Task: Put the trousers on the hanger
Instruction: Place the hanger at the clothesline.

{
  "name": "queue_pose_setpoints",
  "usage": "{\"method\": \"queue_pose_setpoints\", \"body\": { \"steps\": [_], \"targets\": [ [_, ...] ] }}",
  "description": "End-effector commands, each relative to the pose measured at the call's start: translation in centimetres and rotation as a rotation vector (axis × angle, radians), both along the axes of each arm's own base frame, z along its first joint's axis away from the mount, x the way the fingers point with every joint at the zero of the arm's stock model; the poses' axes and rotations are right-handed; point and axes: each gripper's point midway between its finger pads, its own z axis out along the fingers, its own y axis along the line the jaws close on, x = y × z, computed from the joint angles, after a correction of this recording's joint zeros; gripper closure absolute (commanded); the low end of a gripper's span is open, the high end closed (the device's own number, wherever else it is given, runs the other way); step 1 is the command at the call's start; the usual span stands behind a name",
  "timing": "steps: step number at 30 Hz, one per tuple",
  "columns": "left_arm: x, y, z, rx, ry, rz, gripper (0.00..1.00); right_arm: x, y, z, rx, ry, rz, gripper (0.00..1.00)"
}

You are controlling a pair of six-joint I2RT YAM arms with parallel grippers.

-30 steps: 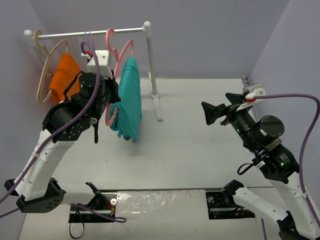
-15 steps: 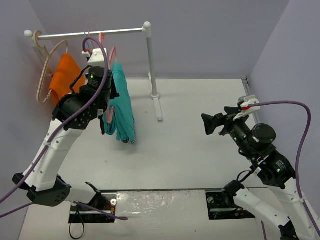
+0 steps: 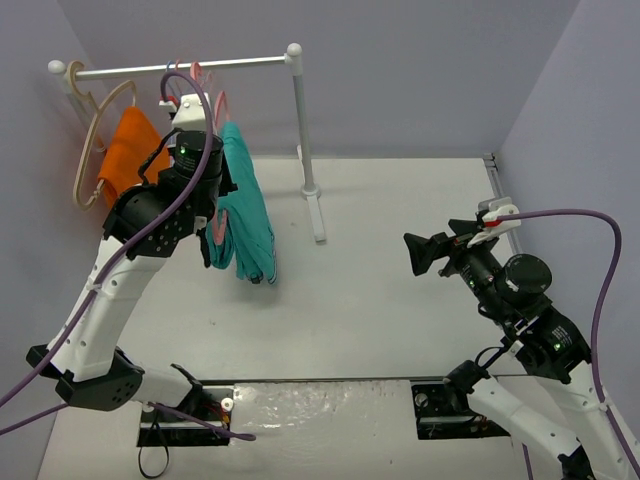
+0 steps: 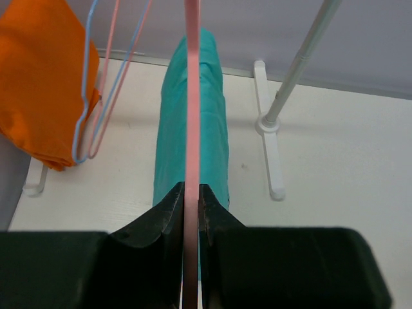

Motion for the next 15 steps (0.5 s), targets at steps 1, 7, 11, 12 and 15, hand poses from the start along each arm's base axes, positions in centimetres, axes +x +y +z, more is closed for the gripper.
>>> {"method": "queue_pose_setpoints", "body": {
  "steps": [1,7,11,12,15],
  "targets": [
    [1.1,-2.3,7.0,-0.124,-0.237,-0.112,1.0,0.3,0.8,1.7,0.041,-0.05,0.029,0.0],
    [3.3,-3.3,7.6,-0.105,-0.256,-0.145,1.0,-0.1,1.1,1.3,0.038,-0.048,0.056,0.0],
    [5.5,-2.7,7.8,-0.123,-0.255,-0.139,1.0,-0.8,1.0,1.0,0.044,-0.049,0.07,0.0],
    [6.1,-2.6,7.7,-0.121,-0.254,-0.139,1.0,-0.9,1.0,1.0,0.045,-0.049,0.072,0.0],
    [7.1,-2.4,8.0,-0.111,-0.259,-0.144,1.0,-1.1,0.9,1.0,0.046,-0.049,0.074,0.0]
  ]
}}
